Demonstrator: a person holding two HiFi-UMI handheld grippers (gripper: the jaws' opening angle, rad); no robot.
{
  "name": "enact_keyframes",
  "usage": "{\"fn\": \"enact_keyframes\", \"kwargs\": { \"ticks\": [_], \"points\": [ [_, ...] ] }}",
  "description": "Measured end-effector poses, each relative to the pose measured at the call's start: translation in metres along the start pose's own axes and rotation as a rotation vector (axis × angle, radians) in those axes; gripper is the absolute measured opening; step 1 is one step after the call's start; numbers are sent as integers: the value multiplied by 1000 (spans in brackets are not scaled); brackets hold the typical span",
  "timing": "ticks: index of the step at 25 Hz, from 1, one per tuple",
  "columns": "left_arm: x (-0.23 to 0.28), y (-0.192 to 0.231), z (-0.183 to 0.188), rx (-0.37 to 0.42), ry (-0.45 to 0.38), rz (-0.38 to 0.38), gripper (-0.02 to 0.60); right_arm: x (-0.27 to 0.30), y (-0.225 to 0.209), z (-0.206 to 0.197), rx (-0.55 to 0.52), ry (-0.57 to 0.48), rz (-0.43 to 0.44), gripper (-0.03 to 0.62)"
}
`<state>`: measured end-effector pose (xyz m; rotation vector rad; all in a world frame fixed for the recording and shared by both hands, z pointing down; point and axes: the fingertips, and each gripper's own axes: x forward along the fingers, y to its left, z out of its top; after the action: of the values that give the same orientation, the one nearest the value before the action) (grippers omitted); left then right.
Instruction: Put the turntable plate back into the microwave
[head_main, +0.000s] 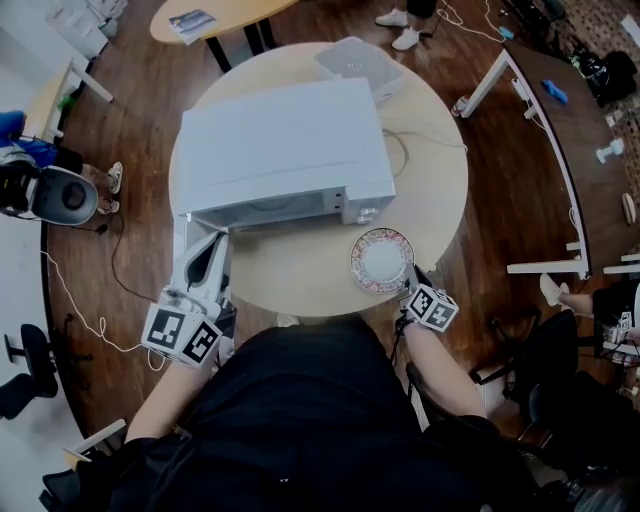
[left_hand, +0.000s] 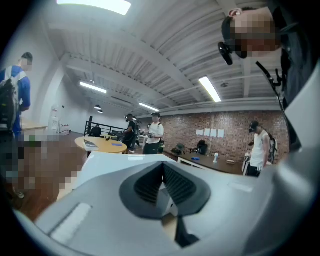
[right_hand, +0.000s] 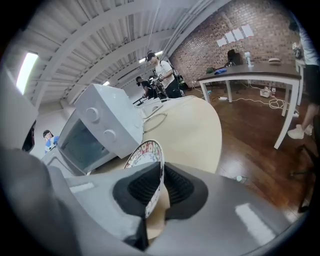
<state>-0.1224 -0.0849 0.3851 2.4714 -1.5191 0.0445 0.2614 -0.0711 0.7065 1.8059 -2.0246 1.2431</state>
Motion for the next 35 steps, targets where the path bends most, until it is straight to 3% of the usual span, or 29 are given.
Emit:
{"fn": "enact_keyframes", "kwargs": {
  "ticks": [8,19,35],
  "points": [
    [-17,13,13,-15,-8,25,5,7,26,-6,120,-12,55,20],
    [-3,16,4,-39,-22,-21,5,0,13,-4,191,-41,37,17],
    [2,17,3,-36,-20,-55,5,-18,9,0,444,-133,80,18]
  ]
}}
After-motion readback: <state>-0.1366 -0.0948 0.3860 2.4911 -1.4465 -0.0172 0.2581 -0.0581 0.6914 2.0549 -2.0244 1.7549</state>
